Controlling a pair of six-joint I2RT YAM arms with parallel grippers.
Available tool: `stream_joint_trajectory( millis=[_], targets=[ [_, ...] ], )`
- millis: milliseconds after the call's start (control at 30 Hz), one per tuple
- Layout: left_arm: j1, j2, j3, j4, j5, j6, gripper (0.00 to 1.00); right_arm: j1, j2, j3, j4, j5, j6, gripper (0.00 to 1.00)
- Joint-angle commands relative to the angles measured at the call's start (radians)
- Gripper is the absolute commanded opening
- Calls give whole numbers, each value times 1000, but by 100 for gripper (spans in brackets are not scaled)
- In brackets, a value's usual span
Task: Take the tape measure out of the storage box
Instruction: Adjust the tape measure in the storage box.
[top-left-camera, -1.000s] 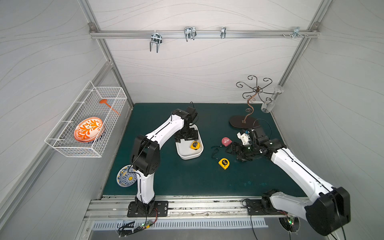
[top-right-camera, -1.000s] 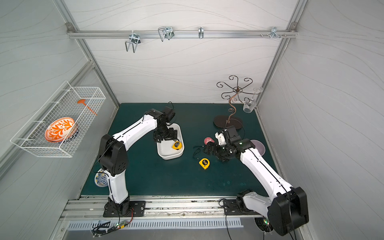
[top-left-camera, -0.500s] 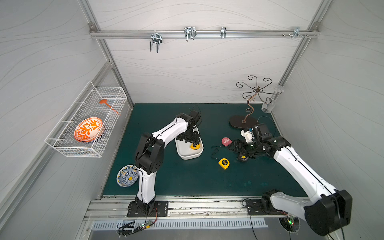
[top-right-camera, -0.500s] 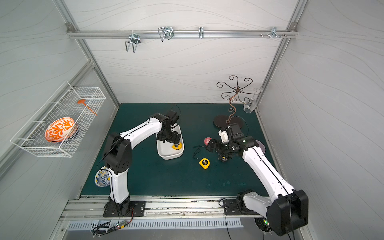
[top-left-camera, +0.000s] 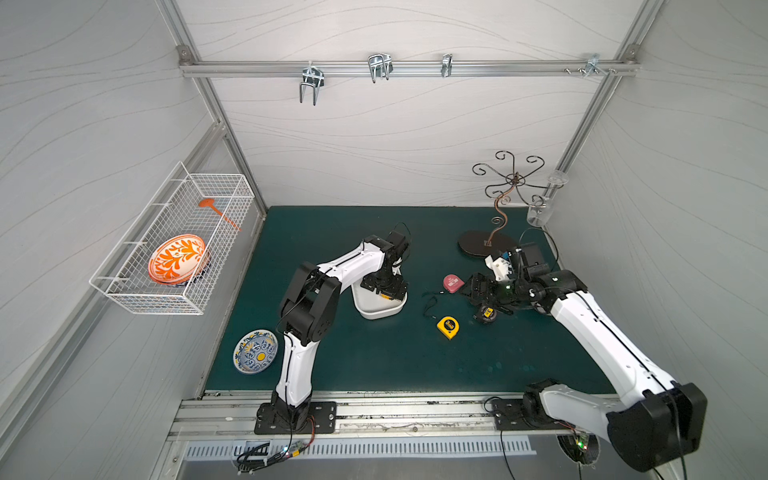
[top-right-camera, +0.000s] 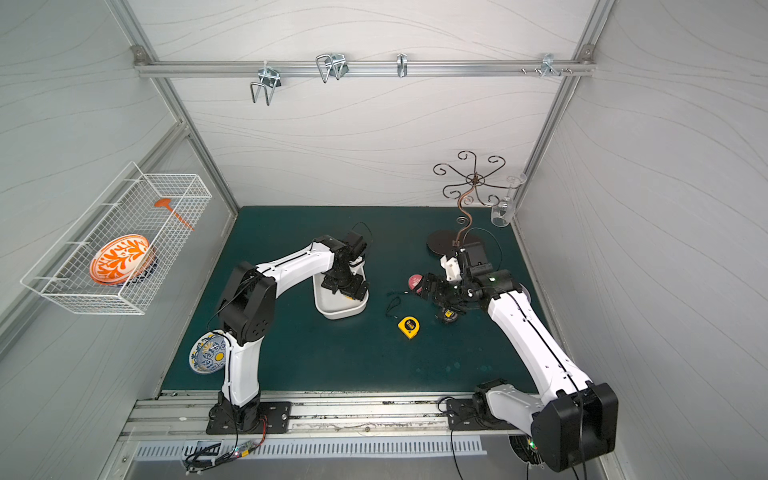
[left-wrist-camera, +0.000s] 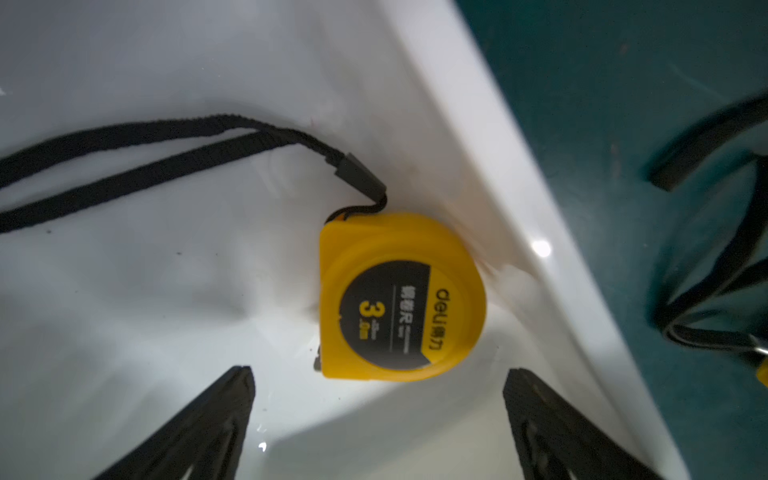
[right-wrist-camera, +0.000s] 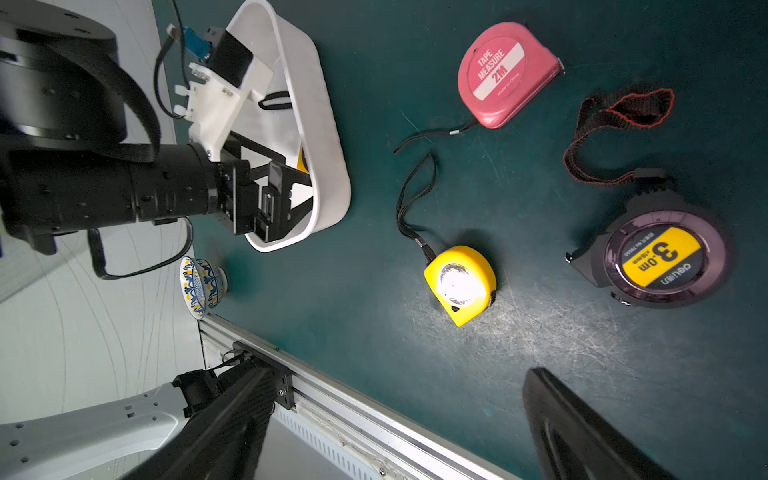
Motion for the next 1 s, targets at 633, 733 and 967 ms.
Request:
stream_joint_trajectory(
  millis=[633,733,967],
  targets=[
    [52,18,45,25,-207,-91,95,-5,11,60,-21,-41,-8,99],
    [48,6,51,37,-159,-63,95,-5,18,60,-18,-44,-7,99],
    [28,23,112,-7,-63,51,98,-9,29,55,-14,-52,1,99]
  ],
)
